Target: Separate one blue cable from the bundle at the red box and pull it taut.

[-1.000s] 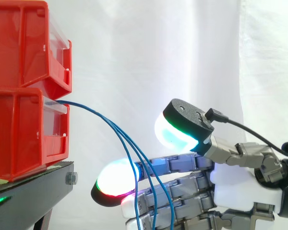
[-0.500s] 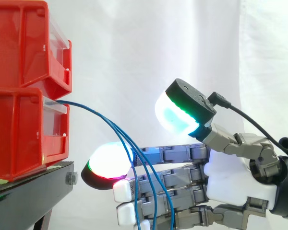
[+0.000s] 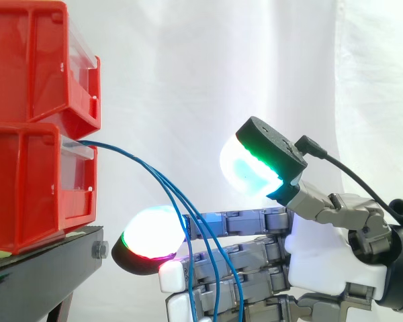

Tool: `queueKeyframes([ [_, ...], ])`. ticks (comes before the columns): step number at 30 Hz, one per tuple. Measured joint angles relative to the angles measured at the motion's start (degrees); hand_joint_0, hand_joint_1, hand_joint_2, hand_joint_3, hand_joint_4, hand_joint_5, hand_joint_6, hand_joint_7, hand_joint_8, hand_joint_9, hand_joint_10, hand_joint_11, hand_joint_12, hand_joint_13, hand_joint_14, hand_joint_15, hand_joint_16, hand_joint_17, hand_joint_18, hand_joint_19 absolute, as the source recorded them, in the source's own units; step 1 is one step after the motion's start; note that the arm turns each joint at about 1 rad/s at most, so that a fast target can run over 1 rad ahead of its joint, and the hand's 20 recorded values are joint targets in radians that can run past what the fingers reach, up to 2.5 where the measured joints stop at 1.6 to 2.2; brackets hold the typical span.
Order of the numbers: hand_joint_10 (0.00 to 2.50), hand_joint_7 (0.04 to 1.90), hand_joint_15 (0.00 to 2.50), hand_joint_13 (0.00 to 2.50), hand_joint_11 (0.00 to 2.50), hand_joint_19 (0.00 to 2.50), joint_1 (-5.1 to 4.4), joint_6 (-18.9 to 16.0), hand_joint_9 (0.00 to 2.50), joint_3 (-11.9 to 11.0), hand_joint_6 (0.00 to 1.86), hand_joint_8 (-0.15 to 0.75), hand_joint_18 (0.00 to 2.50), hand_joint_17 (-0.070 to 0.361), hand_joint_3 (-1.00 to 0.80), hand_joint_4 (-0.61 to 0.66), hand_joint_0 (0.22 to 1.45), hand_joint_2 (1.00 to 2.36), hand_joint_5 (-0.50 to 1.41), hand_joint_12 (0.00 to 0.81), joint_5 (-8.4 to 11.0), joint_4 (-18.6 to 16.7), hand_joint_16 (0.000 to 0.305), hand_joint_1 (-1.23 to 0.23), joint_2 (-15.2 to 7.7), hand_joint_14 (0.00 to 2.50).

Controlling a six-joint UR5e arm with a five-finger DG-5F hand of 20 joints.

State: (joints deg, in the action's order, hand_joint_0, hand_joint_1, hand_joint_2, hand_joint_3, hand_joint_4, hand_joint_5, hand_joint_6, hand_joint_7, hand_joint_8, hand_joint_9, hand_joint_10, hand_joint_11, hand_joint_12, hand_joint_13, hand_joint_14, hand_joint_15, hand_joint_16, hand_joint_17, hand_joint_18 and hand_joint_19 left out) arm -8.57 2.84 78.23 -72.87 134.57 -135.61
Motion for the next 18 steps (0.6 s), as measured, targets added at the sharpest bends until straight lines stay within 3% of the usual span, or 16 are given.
queueKeyframes([
  [12,0.01,0.87,0.55,0.75,0.54,0.65,0.73,-1.5,0.75,-0.3,0.50,0.296,0.56,0.101,-0.49,0.20,0.54,1.00,-0.15,0.347,-1.63,0.2,0.045,-0.72,0.0,0.02],
  [18,0.01,0.88,0.55,0.75,0.54,0.64,1.35,-2.0,0.75,-1.1,0.50,0.296,0.56,0.100,-0.47,0.20,0.55,1.00,-0.15,0.347,-4.38,1.3,0.045,-0.72,0.0,0.02],
])
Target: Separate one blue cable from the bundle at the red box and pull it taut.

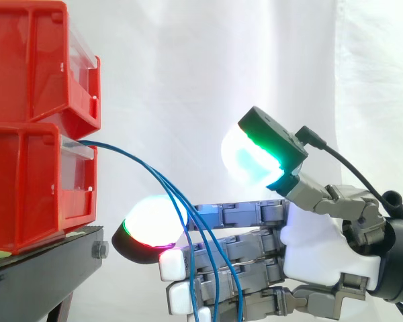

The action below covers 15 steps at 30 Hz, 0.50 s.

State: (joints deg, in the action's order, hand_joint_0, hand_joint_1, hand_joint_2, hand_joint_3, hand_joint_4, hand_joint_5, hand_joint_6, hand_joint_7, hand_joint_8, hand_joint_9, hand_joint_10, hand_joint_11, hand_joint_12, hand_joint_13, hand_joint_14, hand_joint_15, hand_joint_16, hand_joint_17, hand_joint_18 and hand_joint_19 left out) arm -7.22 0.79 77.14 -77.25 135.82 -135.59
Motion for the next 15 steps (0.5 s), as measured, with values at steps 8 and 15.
queueKeyframes([
  [8,0.01,0.90,0.55,0.75,0.54,0.65,0.49,-0.1,0.75,-0.6,0.50,0.296,0.56,0.100,-0.46,0.21,0.55,1.00,-0.15,0.345,-1.28,1.1,0.044,-0.73,0.0,0.02],
  [15,0.01,0.91,0.55,0.75,0.54,0.65,0.52,-0.1,0.75,-0.9,0.50,0.296,0.57,0.100,-0.46,0.21,0.55,1.00,-0.15,0.343,-1.32,1.2,0.044,-0.73,0.0,0.02],
])
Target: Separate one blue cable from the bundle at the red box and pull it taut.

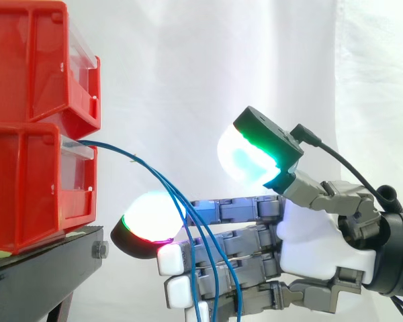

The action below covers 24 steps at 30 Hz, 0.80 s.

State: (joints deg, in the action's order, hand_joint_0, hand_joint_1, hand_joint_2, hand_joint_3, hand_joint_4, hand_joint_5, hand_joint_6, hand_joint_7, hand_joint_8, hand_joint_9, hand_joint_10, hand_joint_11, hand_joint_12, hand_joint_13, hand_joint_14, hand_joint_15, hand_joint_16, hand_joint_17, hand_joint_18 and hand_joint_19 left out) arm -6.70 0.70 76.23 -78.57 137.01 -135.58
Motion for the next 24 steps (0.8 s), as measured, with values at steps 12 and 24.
queueKeyframes([
  [12,0.01,0.95,0.55,0.75,0.54,0.65,0.83,0.1,0.75,-2.6,0.50,0.293,0.57,0.099,-0.44,0.21,0.56,1.00,-0.14,0.343,-0.91,2.6,0.044,-0.73,0.0,0.02],
  [24,0.02,0.96,0.55,0.75,0.54,0.65,0.69,0.3,0.76,-3.5,0.50,0.295,0.57,0.099,-0.45,0.20,0.57,1.00,-0.14,0.344,-1.05,3.0,0.044,-0.73,0.0,0.02],
])
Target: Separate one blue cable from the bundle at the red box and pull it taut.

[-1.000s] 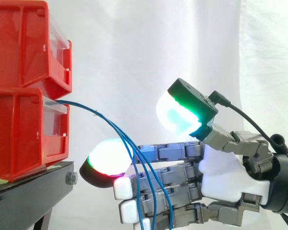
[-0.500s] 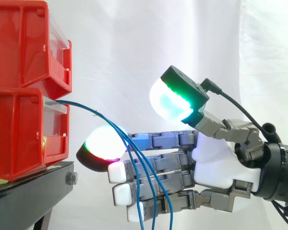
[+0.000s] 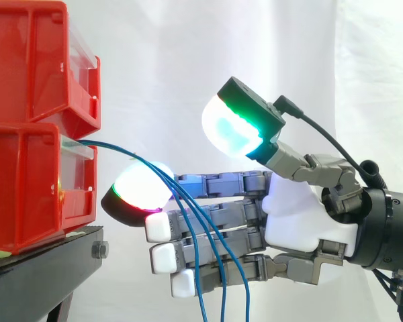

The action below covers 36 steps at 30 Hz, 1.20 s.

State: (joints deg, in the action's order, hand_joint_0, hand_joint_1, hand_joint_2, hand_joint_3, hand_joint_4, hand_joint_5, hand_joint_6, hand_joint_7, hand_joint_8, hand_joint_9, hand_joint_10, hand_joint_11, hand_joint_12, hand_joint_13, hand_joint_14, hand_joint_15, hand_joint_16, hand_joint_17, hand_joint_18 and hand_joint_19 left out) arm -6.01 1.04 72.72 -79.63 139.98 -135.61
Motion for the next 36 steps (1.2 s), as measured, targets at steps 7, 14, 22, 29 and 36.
queueKeyframes([
  [7,0.02,0.96,0.56,0.76,0.54,0.65,-0.36,0.1,0.76,-0.1,0.50,0.294,0.57,0.099,-0.45,0.21,0.57,1.00,-0.14,0.343,0.03,0.0,0.044,-0.73,0.0,0.02],
  [14,0.01,0.96,0.56,0.76,0.55,0.65,-0.80,0.1,0.76,0.0,0.50,0.294,0.57,0.099,-0.45,0.20,0.57,1.00,-0.14,0.344,0.09,0.0,0.044,-0.73,-0.1,0.02],
  [22,0.02,0.96,0.55,0.75,0.54,0.65,-0.83,0.1,0.75,0.1,0.50,0.295,0.57,0.099,-0.45,0.20,0.57,1.00,-0.14,0.347,-0.02,0.0,0.044,-0.72,-0.2,0.02],
  [29,0.01,0.96,0.55,0.75,0.55,0.65,-0.94,1.0,0.75,0.6,0.50,0.296,0.57,0.099,-0.45,0.20,0.57,1.00,-0.14,0.346,-0.16,0.0,0.044,-0.73,-0.2,0.02],
  [36,0.01,0.96,0.56,0.75,0.55,0.65,-1.23,1.7,0.75,0.7,0.50,0.296,0.57,0.099,-0.45,0.20,0.57,1.00,-0.14,0.346,-0.17,0.0,0.044,-0.73,-0.2,0.02],
])
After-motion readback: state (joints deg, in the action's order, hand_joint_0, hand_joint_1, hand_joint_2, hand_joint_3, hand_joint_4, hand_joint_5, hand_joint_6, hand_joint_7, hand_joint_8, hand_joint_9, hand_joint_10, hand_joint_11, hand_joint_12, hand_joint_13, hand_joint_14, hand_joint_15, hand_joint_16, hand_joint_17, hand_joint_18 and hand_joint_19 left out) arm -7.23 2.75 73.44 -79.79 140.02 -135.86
